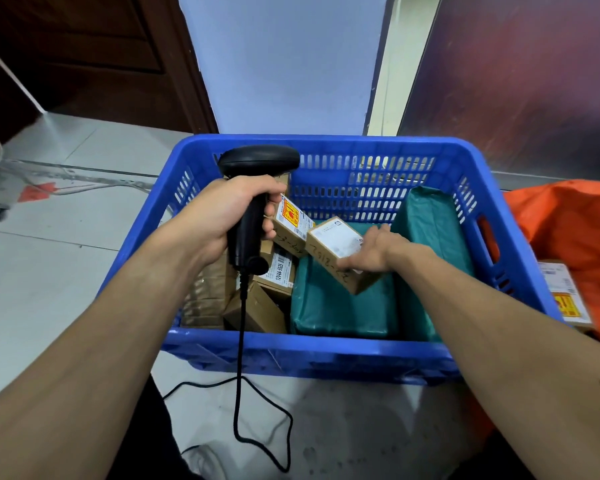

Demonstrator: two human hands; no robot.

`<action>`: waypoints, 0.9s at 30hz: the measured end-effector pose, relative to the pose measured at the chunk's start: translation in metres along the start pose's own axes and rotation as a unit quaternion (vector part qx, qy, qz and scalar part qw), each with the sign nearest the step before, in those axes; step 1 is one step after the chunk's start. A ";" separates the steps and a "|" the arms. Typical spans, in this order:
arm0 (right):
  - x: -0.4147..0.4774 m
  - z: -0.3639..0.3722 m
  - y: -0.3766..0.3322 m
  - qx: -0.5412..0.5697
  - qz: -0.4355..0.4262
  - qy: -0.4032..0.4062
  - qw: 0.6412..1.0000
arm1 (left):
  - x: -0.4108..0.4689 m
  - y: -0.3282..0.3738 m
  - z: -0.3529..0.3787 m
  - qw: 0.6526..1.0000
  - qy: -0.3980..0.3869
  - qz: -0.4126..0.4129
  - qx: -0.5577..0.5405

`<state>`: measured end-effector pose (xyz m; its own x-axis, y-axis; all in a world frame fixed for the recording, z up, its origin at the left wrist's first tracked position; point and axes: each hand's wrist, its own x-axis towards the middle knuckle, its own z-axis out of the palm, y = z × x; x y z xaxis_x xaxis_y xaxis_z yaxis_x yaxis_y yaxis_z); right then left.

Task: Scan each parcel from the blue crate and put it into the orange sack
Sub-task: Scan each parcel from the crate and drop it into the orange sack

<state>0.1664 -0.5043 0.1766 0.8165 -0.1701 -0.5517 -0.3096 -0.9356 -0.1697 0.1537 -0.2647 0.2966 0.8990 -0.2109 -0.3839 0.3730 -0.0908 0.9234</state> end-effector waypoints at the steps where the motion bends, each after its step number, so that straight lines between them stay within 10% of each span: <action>1: -0.004 -0.004 -0.003 0.011 -0.007 0.009 1.000 | -0.002 0.001 0.001 1.000 0.007 0.002 -0.002; 20: -0.167 -0.075 -0.037 0.242 -0.192 0.114 0.944 | -0.071 0.007 -0.014 0.976 0.173 0.119 -0.054; 27: -0.230 -0.097 -0.031 0.466 -0.261 0.078 0.842 | -0.097 0.009 -0.011 0.974 0.112 0.171 -0.094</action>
<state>0.0353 -0.4660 0.3879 0.9915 0.0816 -0.1015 -0.0773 -0.2580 -0.9630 0.0727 -0.2343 0.3419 0.9977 0.0230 -0.0639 0.0603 0.1324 0.9894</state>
